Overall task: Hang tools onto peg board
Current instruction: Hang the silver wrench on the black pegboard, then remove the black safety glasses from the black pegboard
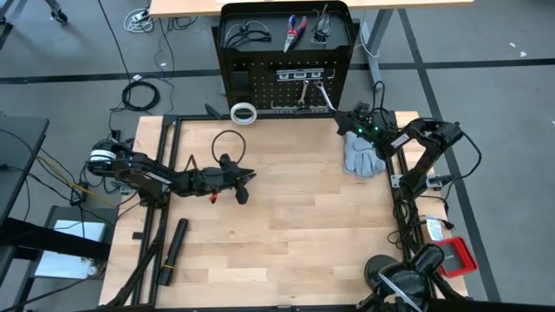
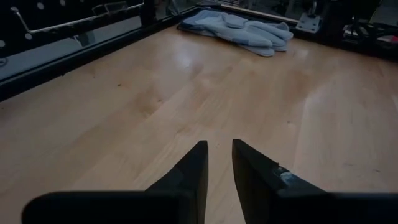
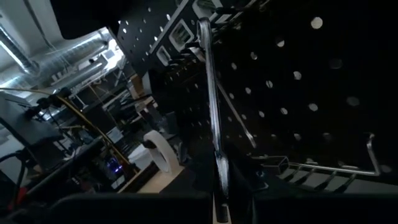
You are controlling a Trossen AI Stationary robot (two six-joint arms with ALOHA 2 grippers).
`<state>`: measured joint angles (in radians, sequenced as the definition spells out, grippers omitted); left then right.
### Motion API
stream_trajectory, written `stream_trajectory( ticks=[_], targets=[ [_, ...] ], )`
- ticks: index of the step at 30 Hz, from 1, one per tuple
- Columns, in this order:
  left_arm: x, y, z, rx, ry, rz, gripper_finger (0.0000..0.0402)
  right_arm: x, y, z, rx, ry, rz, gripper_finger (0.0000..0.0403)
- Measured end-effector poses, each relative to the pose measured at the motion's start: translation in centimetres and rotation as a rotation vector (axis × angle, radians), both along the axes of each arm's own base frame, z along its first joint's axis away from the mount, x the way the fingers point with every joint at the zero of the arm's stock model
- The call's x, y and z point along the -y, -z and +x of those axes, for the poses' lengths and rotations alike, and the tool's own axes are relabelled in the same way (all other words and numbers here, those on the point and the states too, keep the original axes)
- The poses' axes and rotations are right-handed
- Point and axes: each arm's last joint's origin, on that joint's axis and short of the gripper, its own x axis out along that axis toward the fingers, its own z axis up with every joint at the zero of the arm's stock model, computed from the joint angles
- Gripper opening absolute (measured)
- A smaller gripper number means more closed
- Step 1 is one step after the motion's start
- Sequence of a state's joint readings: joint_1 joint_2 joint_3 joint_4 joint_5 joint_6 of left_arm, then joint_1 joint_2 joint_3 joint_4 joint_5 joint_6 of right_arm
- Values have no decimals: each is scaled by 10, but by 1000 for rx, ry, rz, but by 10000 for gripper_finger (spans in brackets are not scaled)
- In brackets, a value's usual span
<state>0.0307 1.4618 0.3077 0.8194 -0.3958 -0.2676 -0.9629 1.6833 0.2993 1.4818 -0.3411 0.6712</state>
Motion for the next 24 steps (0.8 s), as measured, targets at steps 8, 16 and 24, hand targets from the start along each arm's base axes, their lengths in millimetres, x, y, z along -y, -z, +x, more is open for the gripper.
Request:
stream_trajectory(
  ticks=[8, 16, 24],
  targets=[
    [0, 0, 0, 0, 0, -2, 76, 1, 0, -2, 15, 24, 13, 25],
    [0, 0, 0, 2, -1, -5, 76, 4, 8, -3, 90, 90, 235, 102],
    [0, 0, 0, 12, -6, -25, 76, 4, 11, -4, 99, 114, 293, 183]
  ],
)
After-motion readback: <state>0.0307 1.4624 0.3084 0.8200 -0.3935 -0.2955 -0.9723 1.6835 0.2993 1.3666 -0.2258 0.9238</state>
